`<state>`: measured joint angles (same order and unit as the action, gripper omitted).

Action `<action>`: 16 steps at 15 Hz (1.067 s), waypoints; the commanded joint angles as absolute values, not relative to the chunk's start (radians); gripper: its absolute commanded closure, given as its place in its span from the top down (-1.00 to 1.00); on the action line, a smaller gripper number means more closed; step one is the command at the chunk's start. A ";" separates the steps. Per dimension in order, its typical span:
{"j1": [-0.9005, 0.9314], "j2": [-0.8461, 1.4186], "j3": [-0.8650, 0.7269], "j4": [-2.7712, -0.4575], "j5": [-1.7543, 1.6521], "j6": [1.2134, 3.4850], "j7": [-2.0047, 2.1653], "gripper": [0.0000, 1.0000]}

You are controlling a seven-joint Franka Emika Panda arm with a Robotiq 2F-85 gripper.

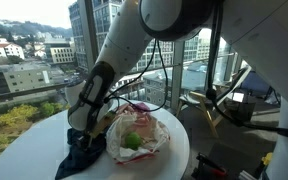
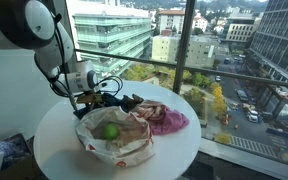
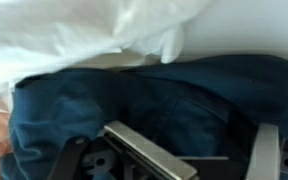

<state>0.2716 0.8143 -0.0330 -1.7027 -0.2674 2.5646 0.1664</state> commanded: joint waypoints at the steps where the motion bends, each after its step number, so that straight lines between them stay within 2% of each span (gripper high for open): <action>1: 0.304 0.832 -0.067 -1.704 -0.275 2.595 0.213 0.50; 2: 0.306 0.833 -0.071 -1.708 -0.274 2.597 0.216 0.46; 3: 0.310 0.830 -0.078 -1.716 -0.272 2.595 0.227 0.32; 4: 0.309 0.826 -0.079 -1.725 -0.269 2.595 0.231 0.12; 11: 0.327 0.772 -0.101 -1.805 -0.264 2.605 0.311 -0.90; 14: 0.330 0.692 -0.099 -1.864 -0.255 2.611 0.347 -1.00; 16: 0.323 0.620 -0.090 -1.910 -0.243 2.636 0.366 -0.90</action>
<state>0.3134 0.7528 -0.0827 -1.8016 -0.2651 2.5939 0.3319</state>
